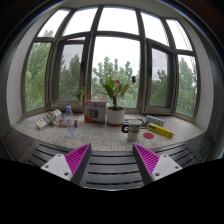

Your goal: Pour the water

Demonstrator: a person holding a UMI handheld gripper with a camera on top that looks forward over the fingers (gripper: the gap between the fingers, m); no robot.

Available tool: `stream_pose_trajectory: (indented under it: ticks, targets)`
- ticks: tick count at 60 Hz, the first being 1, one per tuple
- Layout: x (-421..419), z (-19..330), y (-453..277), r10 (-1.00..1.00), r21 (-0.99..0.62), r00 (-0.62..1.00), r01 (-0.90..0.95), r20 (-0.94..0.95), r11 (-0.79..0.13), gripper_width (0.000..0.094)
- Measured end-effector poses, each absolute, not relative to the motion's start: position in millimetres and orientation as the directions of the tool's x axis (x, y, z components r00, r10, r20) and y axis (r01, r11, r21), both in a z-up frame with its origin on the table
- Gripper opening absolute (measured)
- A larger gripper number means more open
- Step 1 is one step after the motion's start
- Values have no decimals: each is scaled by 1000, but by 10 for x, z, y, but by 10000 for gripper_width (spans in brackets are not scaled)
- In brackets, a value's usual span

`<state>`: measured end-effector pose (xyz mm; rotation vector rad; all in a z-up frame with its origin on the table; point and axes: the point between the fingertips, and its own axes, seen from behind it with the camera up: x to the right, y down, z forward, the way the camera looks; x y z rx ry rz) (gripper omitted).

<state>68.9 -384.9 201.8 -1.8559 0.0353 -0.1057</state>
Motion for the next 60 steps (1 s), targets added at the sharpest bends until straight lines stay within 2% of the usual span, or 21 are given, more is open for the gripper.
stream_pose_trajectory:
  ticks: [10,33,49,60]
  targets:
    - [561,1780,-3783,-69,-946,995,39,65,-322,857]
    - [-420,885,-3329,-1,-914,998,61,67,-401,860]
    - [-1504,917,-2011,35,-943,999,32,21,-332,861]
    - [-1902,1006,-884,51,-966,998,33,21,-255,851]
